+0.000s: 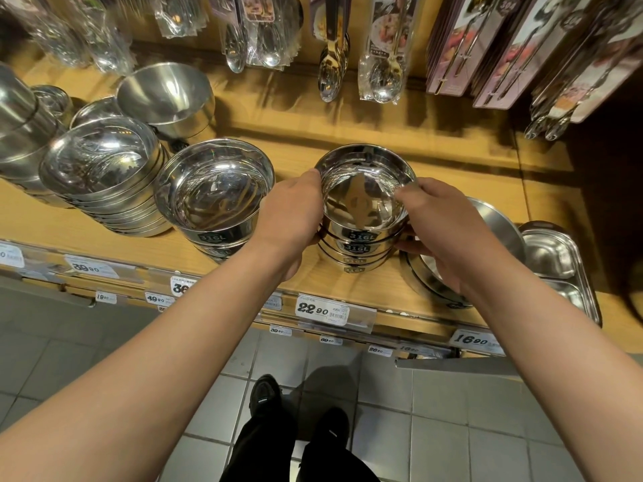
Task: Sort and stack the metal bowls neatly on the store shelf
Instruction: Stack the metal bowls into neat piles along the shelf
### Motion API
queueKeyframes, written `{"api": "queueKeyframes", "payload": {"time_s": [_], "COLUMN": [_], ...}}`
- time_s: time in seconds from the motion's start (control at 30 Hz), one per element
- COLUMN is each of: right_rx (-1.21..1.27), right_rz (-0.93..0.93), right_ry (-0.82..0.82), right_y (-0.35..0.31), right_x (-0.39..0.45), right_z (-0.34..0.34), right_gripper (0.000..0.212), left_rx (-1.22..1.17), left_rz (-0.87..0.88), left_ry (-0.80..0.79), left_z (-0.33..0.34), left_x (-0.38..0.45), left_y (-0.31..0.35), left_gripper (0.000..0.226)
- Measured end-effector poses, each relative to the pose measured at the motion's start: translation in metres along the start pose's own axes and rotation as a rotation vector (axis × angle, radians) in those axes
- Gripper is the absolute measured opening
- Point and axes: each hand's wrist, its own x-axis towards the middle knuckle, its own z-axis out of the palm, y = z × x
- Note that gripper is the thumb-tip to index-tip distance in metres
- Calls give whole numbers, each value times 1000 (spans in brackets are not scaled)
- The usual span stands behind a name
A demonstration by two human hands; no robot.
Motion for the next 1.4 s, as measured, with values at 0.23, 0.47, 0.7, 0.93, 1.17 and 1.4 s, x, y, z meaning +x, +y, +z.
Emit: {"api": "queueKeyframes", "payload": {"time_s": [0.23, 0.47, 0.7, 0.93, 1.17, 1.4], "right_rx": [9, 57, 72, 41, 108, 182], "right_rz": [2, 21, 18, 61, 65, 118], "right_ry": [5, -3, 0, -57, -57, -98], "right_y": [-1, 2, 3, -3, -2, 5], "right_x": [0, -1, -1, 9, 9, 4], "right_z": [2, -2, -3, -4, -4, -2], "right_gripper": [24, 21, 23, 33, 25, 29], "left_rx": [5, 86, 80, 0, -65, -21], "left_rz": [0, 50, 60, 25, -108, -111], "left_ry": [14, 55, 57, -27, -99, -79], "left_z": [0, 2, 3, 3, 4, -3], "left_x": [2, 5, 4, 1, -2, -4], "left_y": [-1, -2, 0, 0, 0, 1], "left_gripper": [34, 38, 41, 37, 51, 47]}}
